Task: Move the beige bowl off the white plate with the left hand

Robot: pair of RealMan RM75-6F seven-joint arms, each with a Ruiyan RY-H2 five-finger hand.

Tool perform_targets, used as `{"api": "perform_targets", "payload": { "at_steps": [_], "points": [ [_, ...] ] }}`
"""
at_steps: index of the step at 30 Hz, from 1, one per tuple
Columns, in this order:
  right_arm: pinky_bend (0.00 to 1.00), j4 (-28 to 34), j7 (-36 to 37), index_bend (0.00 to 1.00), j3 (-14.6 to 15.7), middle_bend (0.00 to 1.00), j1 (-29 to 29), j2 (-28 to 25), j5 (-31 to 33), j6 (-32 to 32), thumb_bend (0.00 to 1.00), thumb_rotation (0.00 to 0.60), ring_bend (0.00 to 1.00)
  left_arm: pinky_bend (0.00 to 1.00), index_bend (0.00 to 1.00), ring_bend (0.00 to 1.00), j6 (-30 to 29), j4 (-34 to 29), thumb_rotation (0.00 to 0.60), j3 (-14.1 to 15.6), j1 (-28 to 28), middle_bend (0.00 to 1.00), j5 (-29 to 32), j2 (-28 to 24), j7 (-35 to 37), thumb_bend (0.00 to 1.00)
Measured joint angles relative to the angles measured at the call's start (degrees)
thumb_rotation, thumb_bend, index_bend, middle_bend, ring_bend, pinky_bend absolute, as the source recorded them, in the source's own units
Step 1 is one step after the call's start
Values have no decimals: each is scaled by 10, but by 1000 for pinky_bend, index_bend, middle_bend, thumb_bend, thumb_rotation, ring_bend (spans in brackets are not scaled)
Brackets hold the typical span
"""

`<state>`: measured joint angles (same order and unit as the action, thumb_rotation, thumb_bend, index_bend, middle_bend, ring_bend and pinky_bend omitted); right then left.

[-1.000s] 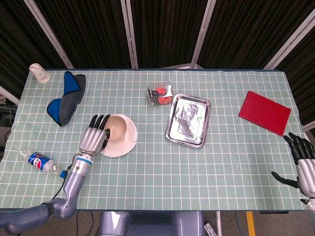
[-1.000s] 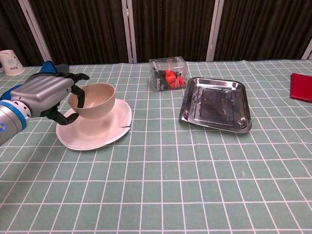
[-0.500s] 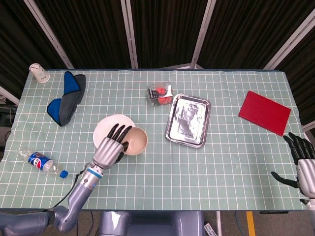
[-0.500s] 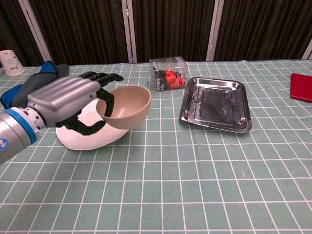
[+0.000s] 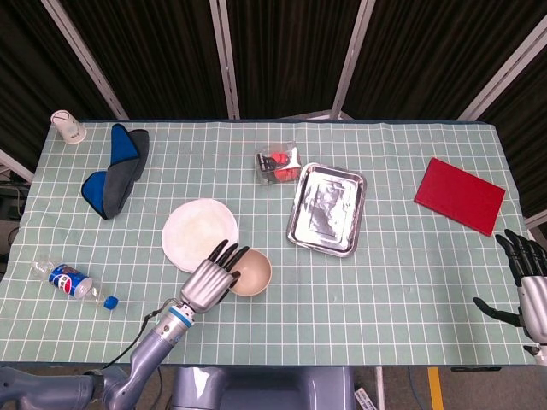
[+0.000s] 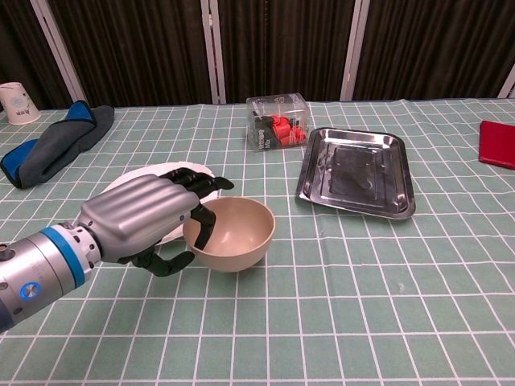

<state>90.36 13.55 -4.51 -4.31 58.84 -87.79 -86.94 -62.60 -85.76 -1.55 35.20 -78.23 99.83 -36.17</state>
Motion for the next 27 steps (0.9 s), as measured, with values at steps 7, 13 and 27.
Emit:
{"api": "perform_targets", "payload": {
  "at_steps": [7,13,27],
  "points": [
    [0,0,-4,37,1,0,-1,2,-1,2,38,600,0,0,387,0,2,-16,600,3,-6,0,18,-15,-24,351],
    [0,-1,-8,36,1,0,-2,3,-1,3,37,600,0,0,124,0,-11,-29,600,4,-15,0,17,-25,-14,180],
    [0,-4,-27,37,1,0,-1,12,-5,-3,37,600,0,0,43,0,-157,-78,600,4,-87,0,-32,-110,60,148]
  ]
}}
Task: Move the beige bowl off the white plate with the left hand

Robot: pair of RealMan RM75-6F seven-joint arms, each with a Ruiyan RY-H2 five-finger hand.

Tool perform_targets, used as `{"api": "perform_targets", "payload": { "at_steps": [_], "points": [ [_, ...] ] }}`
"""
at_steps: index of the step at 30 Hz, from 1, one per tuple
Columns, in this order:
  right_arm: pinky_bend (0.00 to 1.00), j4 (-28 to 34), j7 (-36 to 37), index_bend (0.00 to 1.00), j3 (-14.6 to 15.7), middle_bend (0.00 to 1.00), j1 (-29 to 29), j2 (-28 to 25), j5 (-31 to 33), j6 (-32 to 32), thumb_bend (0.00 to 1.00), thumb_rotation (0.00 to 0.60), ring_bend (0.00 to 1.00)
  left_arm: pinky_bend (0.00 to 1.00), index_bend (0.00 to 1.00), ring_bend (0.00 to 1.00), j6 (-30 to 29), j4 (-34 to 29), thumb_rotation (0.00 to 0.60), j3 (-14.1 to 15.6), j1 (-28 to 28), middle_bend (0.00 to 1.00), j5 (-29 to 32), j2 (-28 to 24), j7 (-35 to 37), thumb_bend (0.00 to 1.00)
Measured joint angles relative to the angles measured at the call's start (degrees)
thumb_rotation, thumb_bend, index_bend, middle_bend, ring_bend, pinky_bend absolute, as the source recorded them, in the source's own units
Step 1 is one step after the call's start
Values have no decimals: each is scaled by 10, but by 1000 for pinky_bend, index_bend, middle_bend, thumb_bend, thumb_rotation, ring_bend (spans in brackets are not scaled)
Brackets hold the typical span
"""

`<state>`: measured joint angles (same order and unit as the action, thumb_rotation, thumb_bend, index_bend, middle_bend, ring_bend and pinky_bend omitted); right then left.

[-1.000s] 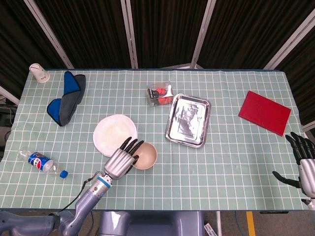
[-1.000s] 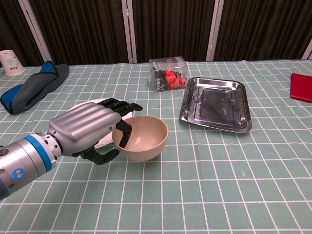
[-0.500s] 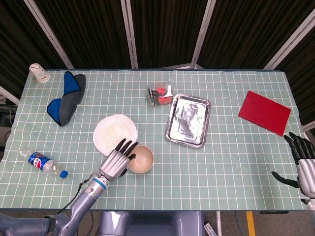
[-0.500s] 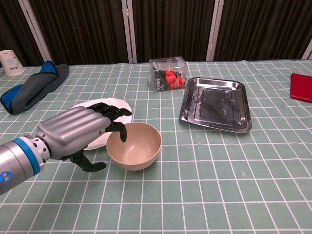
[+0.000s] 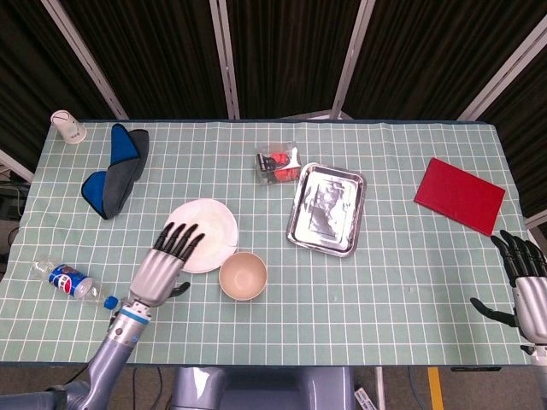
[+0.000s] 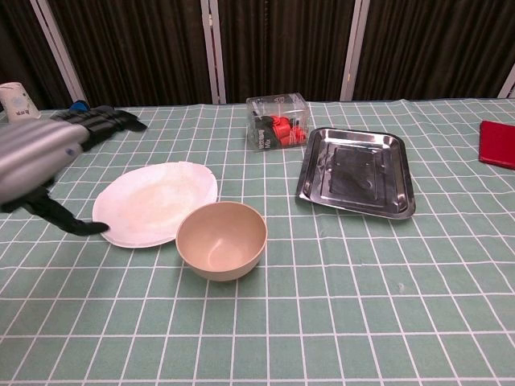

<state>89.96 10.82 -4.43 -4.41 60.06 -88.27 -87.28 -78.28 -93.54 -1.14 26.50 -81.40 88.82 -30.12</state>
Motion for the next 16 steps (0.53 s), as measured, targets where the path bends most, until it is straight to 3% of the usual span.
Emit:
{"api": "perform_targets", "payload": {
  "at_steps": [10,16],
  "points": [
    [0,1,-38,36,6,0,-7,13,-8,11,36,600,0,0,0,0,-193,-23,600,16,-151,0,-21,-108,71,129],
    [0,0,-41,30,7,0,-8,17,-10,10,36,600,0,0,0,0,-217,-17,600,24,-195,0,-19,-129,120,129]
  ]
}}
